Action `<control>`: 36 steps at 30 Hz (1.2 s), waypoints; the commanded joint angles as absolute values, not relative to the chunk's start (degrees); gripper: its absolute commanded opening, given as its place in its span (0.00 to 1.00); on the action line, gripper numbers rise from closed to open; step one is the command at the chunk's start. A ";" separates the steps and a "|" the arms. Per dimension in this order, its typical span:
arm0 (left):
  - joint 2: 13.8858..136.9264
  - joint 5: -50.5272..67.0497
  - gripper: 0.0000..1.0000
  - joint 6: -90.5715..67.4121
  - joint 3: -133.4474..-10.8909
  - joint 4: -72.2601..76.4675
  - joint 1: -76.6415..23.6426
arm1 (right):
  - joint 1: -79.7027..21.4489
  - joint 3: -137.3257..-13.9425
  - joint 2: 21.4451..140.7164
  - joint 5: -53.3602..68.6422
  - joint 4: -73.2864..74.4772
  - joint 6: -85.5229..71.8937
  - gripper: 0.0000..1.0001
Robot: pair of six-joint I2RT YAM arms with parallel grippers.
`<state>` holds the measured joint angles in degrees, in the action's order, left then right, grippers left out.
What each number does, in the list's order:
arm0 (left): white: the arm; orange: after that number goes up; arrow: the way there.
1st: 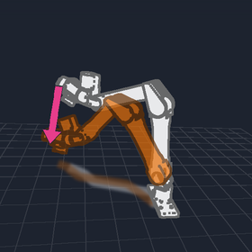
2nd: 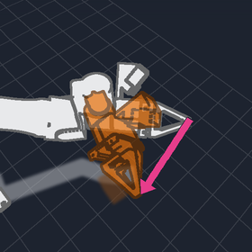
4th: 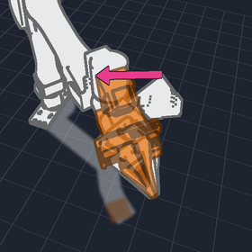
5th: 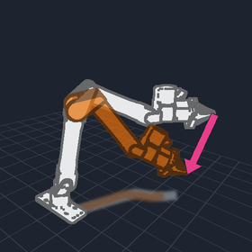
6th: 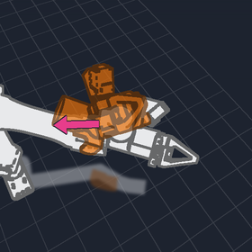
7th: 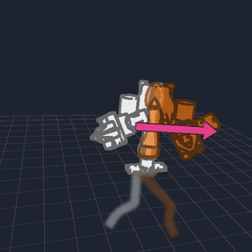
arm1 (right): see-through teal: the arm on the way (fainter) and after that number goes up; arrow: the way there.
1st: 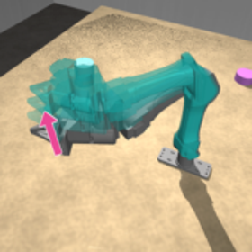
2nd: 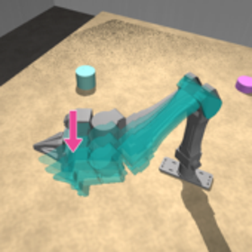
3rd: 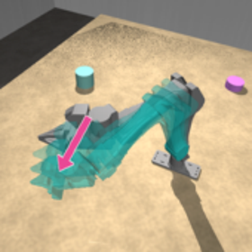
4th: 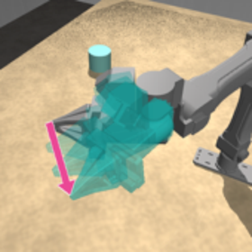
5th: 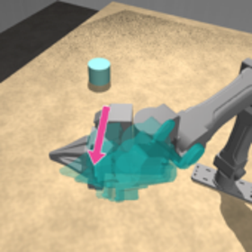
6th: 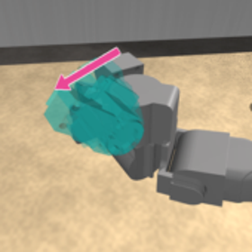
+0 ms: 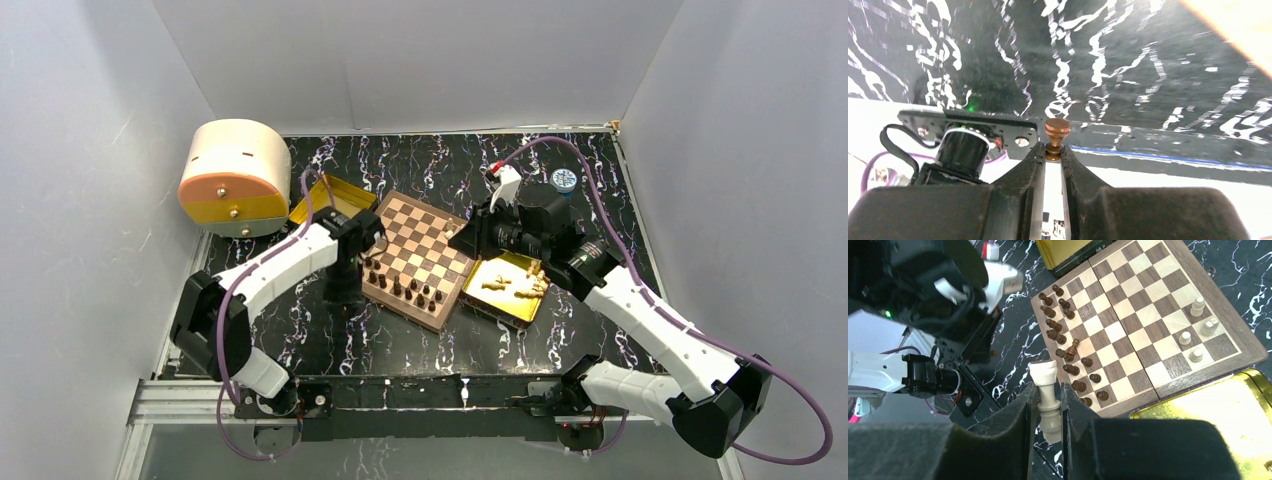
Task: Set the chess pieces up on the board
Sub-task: Pick up the chess piece at the center of the board, then place the chess piece on the chessboard.
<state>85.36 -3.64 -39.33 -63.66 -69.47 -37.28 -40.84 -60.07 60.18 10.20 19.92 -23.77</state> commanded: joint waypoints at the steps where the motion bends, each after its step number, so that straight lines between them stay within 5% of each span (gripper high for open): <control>1: 88.23 -0.98 0.00 -31.74 -72.80 -71.34 -33.52 | -40.53 -59.93 58.66 9.49 20.53 -22.94 0.26; 11: 102.28 8.23 0.00 -27.41 -91.45 -66.19 -28.68 | -40.56 -59.00 57.41 8.88 22.71 -24.16 0.26; 36: 119.98 13.30 0.01 -30.59 -101.67 -60.64 -28.48 | -40.52 -59.94 56.63 7.82 24.83 -23.76 0.26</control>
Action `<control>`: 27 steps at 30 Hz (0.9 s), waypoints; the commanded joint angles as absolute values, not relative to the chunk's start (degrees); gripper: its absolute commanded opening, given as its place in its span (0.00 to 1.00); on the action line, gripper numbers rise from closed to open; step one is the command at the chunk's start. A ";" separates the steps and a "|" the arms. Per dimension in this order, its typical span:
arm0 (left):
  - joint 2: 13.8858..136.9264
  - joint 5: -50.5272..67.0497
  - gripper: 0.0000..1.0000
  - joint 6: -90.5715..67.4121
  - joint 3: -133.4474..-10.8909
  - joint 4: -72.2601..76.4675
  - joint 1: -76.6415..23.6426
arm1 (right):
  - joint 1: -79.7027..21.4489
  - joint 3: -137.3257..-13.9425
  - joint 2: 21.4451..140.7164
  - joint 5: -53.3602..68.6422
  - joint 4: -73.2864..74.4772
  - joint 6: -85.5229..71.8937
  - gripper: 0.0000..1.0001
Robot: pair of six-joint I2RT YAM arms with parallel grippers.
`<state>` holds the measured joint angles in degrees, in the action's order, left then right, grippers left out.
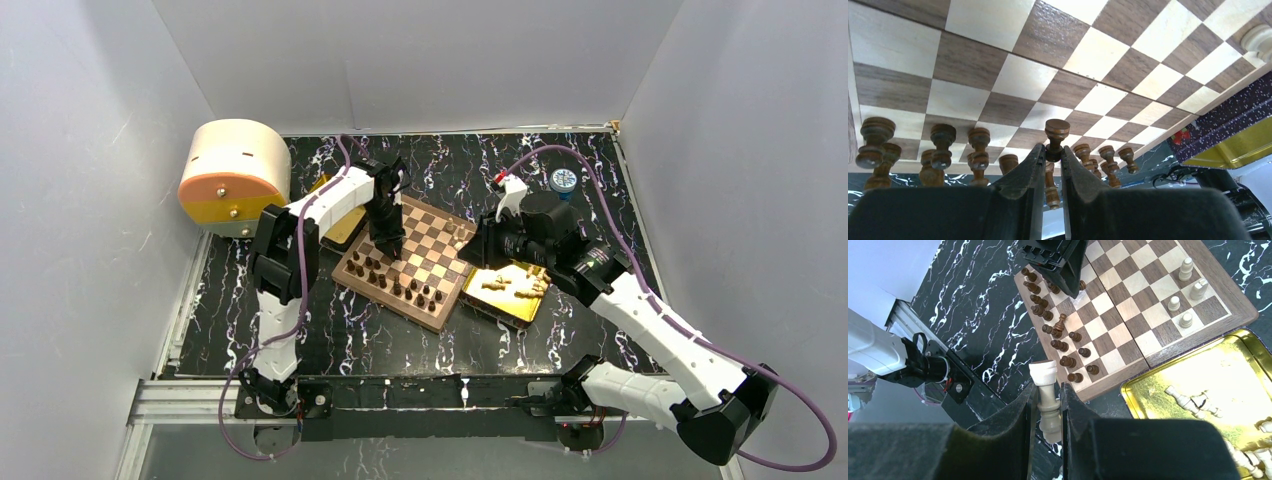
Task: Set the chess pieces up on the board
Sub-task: Place the chess piece on the chessboard.
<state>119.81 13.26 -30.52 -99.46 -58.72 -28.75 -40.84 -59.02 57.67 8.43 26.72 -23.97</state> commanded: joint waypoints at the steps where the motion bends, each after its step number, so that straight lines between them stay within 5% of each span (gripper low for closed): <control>1: 120.11 13.23 0.01 -30.59 -101.78 -60.64 -28.48 | -40.52 -60.03 56.63 7.73 24.87 -23.67 0.26; 27: 120.11 11.17 0.26 -31.74 -105.01 -61.33 -28.48 | -40.52 -58.84 57.03 8.01 23.83 -23.99 0.26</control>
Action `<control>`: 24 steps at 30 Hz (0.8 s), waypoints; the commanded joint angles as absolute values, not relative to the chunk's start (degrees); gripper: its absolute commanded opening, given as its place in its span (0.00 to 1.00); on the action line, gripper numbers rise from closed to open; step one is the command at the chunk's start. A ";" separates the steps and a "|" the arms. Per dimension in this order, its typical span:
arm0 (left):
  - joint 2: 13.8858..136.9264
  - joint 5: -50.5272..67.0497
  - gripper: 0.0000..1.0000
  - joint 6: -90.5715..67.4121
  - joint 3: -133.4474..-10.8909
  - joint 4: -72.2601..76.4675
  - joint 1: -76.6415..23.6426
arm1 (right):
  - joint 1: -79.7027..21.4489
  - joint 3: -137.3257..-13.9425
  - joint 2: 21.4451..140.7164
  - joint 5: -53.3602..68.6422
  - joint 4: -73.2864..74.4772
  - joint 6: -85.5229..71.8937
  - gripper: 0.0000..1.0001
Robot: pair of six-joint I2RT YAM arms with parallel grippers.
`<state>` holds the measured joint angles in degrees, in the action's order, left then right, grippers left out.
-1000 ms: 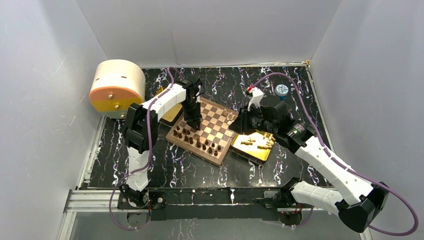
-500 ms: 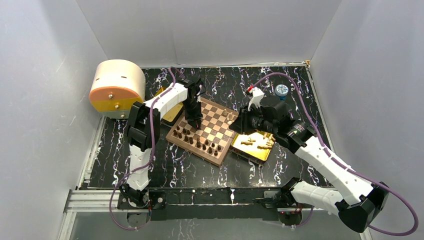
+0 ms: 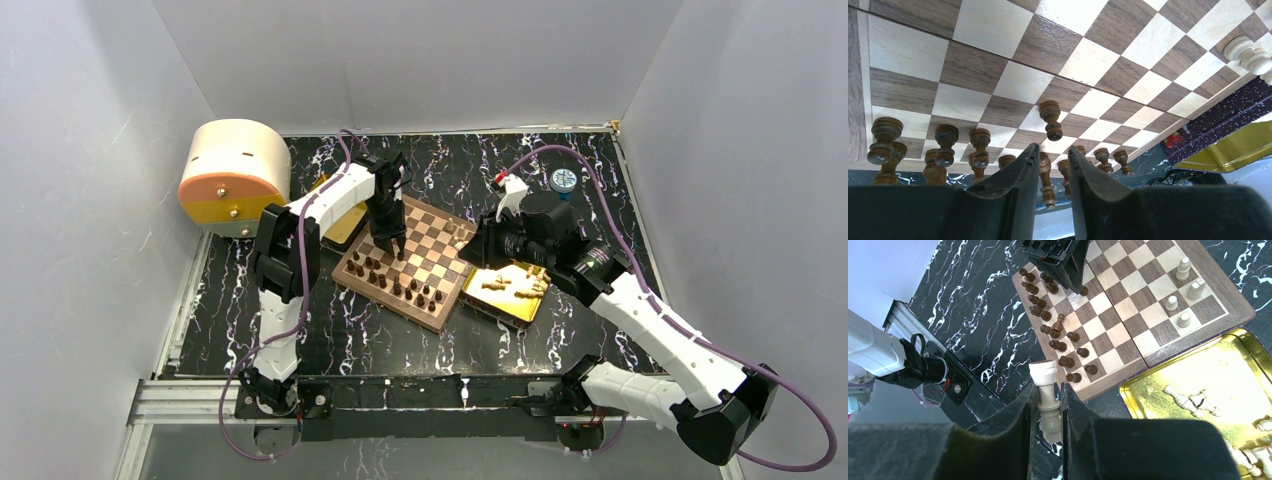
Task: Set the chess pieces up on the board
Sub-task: Place the chess piece on the chessboard.
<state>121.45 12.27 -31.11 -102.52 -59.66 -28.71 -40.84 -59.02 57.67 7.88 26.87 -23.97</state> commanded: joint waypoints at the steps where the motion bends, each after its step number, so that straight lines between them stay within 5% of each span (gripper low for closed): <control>1: 119.74 11.02 0.26 -31.92 -105.22 -61.00 -28.43 | -40.58 -58.80 57.28 8.07 23.82 -24.07 0.26; 10: 110.66 19.47 0.30 -32.69 -104.25 -47.96 -27.12 | -40.56 -59.13 58.61 9.30 23.79 -24.46 0.26; 24: 82.04 46.13 0.42 -26.30 -74.78 -10.86 -27.84 | -40.51 -62.00 63.82 25.32 21.05 -18.89 0.24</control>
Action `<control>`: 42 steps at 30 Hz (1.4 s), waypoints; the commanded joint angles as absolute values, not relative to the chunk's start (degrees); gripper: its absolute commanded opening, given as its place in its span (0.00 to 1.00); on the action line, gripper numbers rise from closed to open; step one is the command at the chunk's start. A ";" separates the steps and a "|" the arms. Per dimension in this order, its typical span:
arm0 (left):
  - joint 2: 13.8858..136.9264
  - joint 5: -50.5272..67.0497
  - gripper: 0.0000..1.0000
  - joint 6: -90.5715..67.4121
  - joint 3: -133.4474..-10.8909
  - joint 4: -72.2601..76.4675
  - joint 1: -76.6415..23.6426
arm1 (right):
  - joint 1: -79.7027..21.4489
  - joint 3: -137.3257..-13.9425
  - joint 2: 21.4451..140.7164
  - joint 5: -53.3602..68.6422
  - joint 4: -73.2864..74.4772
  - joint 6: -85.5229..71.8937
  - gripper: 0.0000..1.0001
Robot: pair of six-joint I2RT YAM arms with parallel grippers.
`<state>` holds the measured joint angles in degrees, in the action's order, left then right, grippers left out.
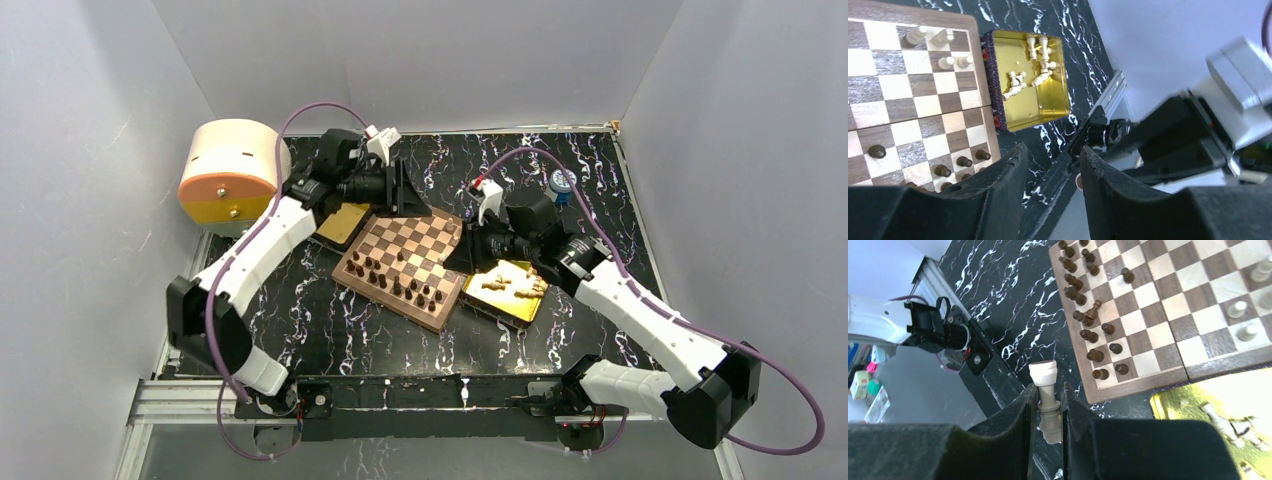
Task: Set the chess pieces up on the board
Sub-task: Place the chess piece on the chessboard.
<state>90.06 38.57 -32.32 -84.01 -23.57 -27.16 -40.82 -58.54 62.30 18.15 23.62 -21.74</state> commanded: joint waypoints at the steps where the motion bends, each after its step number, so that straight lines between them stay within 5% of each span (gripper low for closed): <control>1: 78.80 44.12 0.42 -22.46 -71.39 -7.89 -28.28 | -40.48 -62.38 64.41 26.72 21.76 -18.49 0.24; 5: 66.41 39.59 0.48 -6.12 -60.51 -0.32 -29.64 | -40.29 -64.30 66.46 32.11 24.71 -17.91 0.24; 14: 56.74 51.88 0.55 25.19 -53.08 -1.05 -31.37 | -40.18 -66.79 69.94 42.24 24.71 -20.39 0.25; 33: 61.44 50.37 0.54 44.98 -56.77 -12.66 -38.84 | -40.19 -70.08 74.53 45.45 23.51 -22.56 0.27; 40: 61.04 48.64 0.42 45.11 -56.60 -12.95 -39.97 | -40.25 -70.51 75.51 45.31 22.72 -23.53 0.28; 42: 60.93 47.01 0.26 45.13 -56.56 -13.84 -39.97 | -40.21 -70.34 75.37 45.22 22.20 -23.94 0.30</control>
